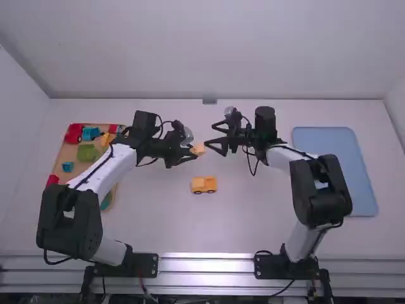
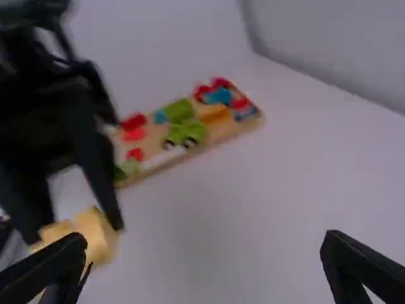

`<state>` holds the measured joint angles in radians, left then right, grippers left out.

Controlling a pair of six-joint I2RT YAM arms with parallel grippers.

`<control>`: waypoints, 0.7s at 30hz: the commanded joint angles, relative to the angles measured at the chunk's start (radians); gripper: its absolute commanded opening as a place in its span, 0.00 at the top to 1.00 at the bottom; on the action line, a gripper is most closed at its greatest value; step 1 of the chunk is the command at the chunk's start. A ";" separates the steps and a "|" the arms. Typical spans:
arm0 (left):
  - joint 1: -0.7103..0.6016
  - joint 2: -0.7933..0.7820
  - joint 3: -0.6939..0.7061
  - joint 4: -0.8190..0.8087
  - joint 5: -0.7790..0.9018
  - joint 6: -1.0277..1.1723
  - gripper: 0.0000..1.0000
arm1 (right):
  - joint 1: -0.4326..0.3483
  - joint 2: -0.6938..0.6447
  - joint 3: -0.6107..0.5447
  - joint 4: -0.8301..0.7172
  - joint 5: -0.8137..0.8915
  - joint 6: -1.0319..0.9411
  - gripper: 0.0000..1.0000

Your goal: Assemble lego blocks to make yellow taxi

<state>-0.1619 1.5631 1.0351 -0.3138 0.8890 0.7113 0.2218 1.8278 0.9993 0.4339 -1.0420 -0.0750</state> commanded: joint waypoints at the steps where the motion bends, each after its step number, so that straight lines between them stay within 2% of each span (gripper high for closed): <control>1: -0.003 0.005 0.005 0.015 -0.016 -0.056 0.77 | -0.011 -0.164 0.014 -0.130 0.267 -0.096 0.01; 3: -0.010 0.006 0.005 0.019 -0.033 -0.061 0.77 | -0.012 -0.214 0.014 -0.206 0.325 -0.121 0.01; 5: -0.040 0.012 0.005 0.035 -0.081 -0.061 0.74 | -0.011 -0.327 0.003 -0.346 0.441 -0.163 0.01; 7: -0.076 0.019 0.005 0.053 -0.124 -0.069 0.69 | -0.011 -0.433 -0.031 -0.413 0.545 -0.156 0.01; 11: -0.160 0.042 0.005 0.110 -0.219 -0.122 0.67 | 0.004 -0.616 -0.152 -0.417 0.782 -0.045 0.01; 13: -0.207 0.067 0.005 0.150 -0.227 -0.132 0.68 | 0.030 -0.754 -0.256 -0.412 0.958 0.053 0.01; 16: -0.253 0.108 0.017 0.174 -0.229 -0.140 0.67 | 0.082 -0.917 -0.381 -0.399 1.117 0.139 0.01; 21: -0.323 0.227 0.110 0.108 -0.235 -0.134 0.68 | 0.161 -1.134 -0.536 -0.358 1.217 0.165 0.01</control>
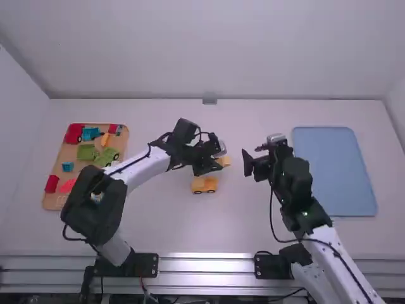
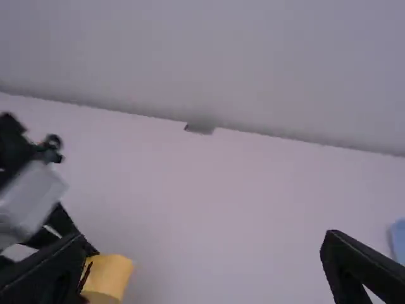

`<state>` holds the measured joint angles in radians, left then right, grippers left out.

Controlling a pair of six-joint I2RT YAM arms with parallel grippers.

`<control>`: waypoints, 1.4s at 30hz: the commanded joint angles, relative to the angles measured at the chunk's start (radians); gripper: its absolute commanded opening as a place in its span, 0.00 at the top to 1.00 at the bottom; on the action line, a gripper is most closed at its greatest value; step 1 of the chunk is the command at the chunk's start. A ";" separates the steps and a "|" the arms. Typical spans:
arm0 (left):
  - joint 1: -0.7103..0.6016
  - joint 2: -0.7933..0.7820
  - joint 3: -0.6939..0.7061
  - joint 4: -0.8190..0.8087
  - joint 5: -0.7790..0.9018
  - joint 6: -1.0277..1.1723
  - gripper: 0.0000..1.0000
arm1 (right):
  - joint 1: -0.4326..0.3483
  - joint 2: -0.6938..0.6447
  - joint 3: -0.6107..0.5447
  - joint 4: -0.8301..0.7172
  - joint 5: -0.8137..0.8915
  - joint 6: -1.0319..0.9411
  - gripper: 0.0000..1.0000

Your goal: Assemble lego blocks to make yellow taxi

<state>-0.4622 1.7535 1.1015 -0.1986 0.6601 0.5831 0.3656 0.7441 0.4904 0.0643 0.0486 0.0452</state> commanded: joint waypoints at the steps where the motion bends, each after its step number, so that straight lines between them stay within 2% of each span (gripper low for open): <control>1: -0.049 0.081 0.083 -0.044 -0.030 0.016 0.71 | 0.038 -0.114 -0.063 0.015 0.143 0.046 0.01; 3: -0.080 0.130 0.129 -0.090 -0.071 0.040 0.77 | 0.057 -0.177 -0.093 0.013 0.163 0.046 0.01; 7: -0.154 0.219 0.197 -0.144 -0.193 0.042 0.78 | 0.090 -0.288 -0.136 -0.006 0.216 0.045 0.01; 11: -0.201 0.256 0.187 -0.121 -0.263 0.050 0.78 | 0.101 -0.327 -0.138 -0.037 0.247 0.060 0.01; 15: -0.219 0.257 0.131 -0.043 -0.299 0.071 0.70 | 0.097 -0.311 -0.138 -0.023 0.248 0.059 0.01; 20: -0.211 0.257 0.063 0.045 -0.308 0.061 0.70 | 0.100 -0.255 -0.138 0.014 0.244 0.060 0.01; 30: -0.214 0.259 0.049 0.065 -0.337 0.061 0.67 | 0.101 -0.151 -0.138 0.115 0.237 0.060 0.01; 36: -0.206 0.294 0.051 0.081 -0.337 0.060 0.62 | 0.101 -0.123 -0.137 0.140 0.237 0.059 0.01; 38: -0.207 0.294 0.052 0.076 -0.340 0.060 0.50 | 0.100 -0.124 -0.137 0.140 0.236 0.056 0.01; 41: -0.206 0.294 0.064 0.077 -0.338 0.060 0.25 | 0.099 -0.129 -0.137 0.138 0.237 0.050 0.01; 42: -0.206 0.293 0.072 0.076 -0.341 0.059 0.04 | 0.100 -0.131 -0.137 0.137 0.237 0.038 0.01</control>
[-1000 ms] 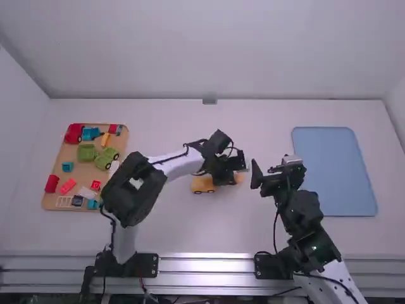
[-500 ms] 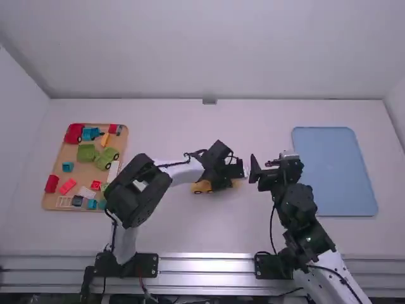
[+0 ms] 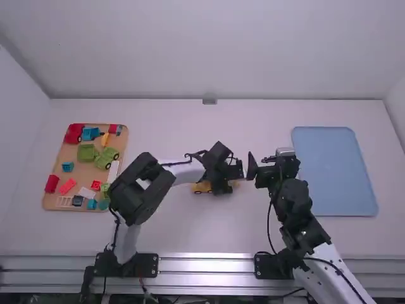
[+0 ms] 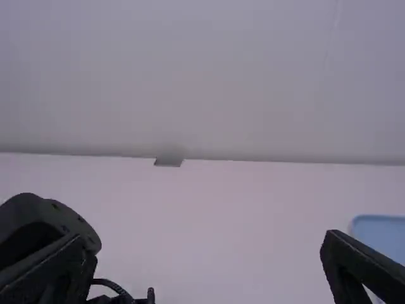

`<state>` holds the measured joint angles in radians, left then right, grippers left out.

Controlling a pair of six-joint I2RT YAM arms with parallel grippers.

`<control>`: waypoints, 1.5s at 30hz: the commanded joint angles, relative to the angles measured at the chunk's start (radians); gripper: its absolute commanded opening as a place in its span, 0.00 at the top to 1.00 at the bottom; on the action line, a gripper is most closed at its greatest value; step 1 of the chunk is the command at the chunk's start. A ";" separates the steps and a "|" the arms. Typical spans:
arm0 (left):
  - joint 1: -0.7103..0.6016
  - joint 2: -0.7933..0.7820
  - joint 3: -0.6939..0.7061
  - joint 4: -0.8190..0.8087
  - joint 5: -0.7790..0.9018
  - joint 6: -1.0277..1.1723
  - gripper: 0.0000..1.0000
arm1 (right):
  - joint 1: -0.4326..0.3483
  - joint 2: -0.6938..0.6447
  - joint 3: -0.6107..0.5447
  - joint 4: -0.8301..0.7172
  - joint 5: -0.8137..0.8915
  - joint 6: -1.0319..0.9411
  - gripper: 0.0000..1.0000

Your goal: Assemble lego blocks to make yellow taxi

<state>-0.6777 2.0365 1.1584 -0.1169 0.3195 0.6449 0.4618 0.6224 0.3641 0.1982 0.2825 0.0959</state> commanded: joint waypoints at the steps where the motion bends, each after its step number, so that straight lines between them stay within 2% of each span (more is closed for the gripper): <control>1: 0.010 0.008 0.020 -0.005 0.000 -0.002 0.01 | 0.005 -0.011 -0.011 0.004 0.003 -0.024 0.01; 8: 0.038 -0.092 0.045 -0.031 -0.007 0.000 0.01 | 0.002 -0.005 -0.011 0.004 0.003 -0.098 0.01; 13: 0.105 -0.236 0.040 -0.142 0.017 -0.001 0.01 | -0.018 0.029 0.002 0.002 -0.024 -0.108 0.01; 17: 0.148 -0.327 0.014 -0.195 0.055 0.029 0.01 | -0.064 0.094 0.062 -0.043 -0.218 -0.187 0.01; 19: 0.169 -0.397 -0.031 -0.200 0.063 0.059 0.01 | -0.104 0.175 0.125 -0.080 -0.349 -0.262 0.01; 26: 0.177 -0.597 -0.225 -0.056 0.024 0.039 0.01 | -0.188 0.470 0.291 -0.125 -0.666 -0.456 0.01; 29: 0.236 -0.727 -0.329 0.036 -0.025 -0.080 0.01 | -0.235 0.598 0.377 -0.137 -0.850 -0.560 0.01; 32: 0.317 -0.817 -0.391 0.063 0.015 -0.100 0.01 | -0.270 0.673 0.436 -0.145 -0.954 -0.602 0.01; 35: 0.402 -0.879 -0.428 0.062 0.100 -0.098 0.01 | -0.306 0.715 0.466 -0.124 -0.955 -0.588 0.01; 37: 0.482 -0.921 -0.459 0.063 0.217 -0.070 0.01 | -0.349 0.747 0.478 -0.124 -0.959 -0.545 0.01; 39: 0.510 -0.929 -0.473 0.071 0.262 -0.048 0.01 | -0.367 0.755 0.479 -0.128 -0.967 -0.538 0.01; 42: 0.535 -0.929 -0.507 0.126 0.242 -0.036 0.01 | -0.397 0.761 0.475 -0.181 -1.012 -0.587 0.01; 45: 0.525 -0.930 -0.531 0.150 0.189 -0.042 0.01 | -0.418 0.771 0.472 -0.283 -1.116 -0.779 0.01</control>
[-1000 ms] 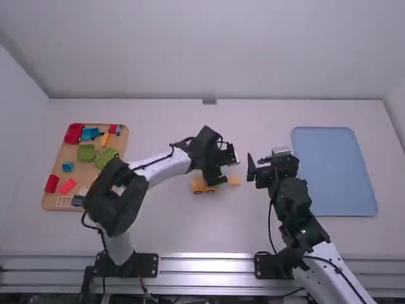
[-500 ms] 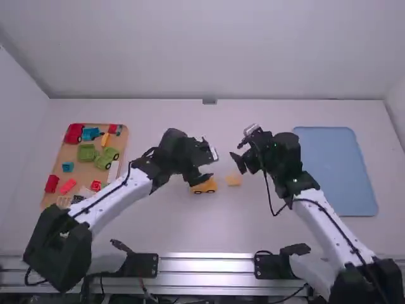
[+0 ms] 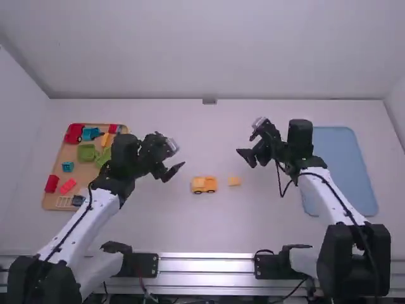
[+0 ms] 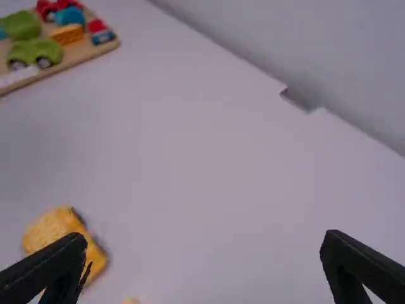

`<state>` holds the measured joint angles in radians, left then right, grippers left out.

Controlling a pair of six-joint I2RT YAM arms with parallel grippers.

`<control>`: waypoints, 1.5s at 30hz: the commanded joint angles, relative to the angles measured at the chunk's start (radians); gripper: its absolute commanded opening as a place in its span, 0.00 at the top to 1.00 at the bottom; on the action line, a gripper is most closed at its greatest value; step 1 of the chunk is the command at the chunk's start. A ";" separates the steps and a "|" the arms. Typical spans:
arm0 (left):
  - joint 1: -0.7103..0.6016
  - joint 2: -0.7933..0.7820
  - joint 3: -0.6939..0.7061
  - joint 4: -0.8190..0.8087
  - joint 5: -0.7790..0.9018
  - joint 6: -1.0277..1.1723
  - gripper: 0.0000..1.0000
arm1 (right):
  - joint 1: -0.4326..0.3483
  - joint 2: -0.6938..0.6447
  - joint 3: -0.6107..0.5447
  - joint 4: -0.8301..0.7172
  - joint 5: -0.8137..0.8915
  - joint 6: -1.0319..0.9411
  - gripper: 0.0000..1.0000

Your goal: Assemble lego blocks to make yellow taxi

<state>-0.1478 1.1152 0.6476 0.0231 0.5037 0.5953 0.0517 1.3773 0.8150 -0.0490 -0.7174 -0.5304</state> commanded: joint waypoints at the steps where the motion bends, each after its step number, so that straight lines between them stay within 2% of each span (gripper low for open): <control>1: -0.005 -0.008 -0.023 0.012 0.004 -0.006 0.01 | -0.009 0.019 0.021 -0.057 -0.130 -0.191 0.01; 4: -0.005 -0.008 -0.041 0.012 0.040 -0.018 0.01 | -0.013 0.053 0.011 -0.168 -0.202 -0.443 0.01; 10: 0.001 0.074 -0.061 0.009 0.278 0.206 0.01 | -0.005 0.200 0.006 -0.255 -0.243 -0.707 0.01; 17: -0.003 0.319 -0.047 0.043 0.518 0.460 0.01 | -0.012 0.414 0.017 -0.246 -0.346 -0.924 0.01; 21: 0.000 0.428 -0.036 0.116 0.594 0.442 0.01 | -0.014 0.496 0.017 -0.242 -0.363 -0.997 0.01; 27: -0.010 0.494 -0.007 0.116 0.634 0.441 0.01 | -0.014 0.612 0.054 -0.223 -0.360 -1.012 0.02; 32: -0.009 0.493 -0.006 0.122 0.634 0.442 0.01 | -0.033 0.702 0.103 -0.219 -0.359 -1.041 0.07; 39: -0.009 0.493 -0.006 0.119 0.634 0.442 0.01 | -0.053 0.747 0.121 -0.243 -0.359 -1.046 0.19; 40: -0.010 0.493 -0.006 0.121 0.653 0.442 0.01 | -0.053 0.753 0.121 -0.248 -0.359 -1.046 0.28; 44: -0.009 0.493 -0.006 0.128 0.692 0.442 0.01 | -0.035 0.763 0.121 -0.243 -0.356 -1.046 0.41; 45: -0.008 0.493 -0.006 0.127 0.690 0.442 0.01 | -0.033 0.763 0.121 -0.244 -0.355 -1.046 0.41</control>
<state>-0.1516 1.6081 0.6231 0.1513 1.1408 1.0222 0.0059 2.1231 0.9257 -0.2901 -1.0561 -1.5738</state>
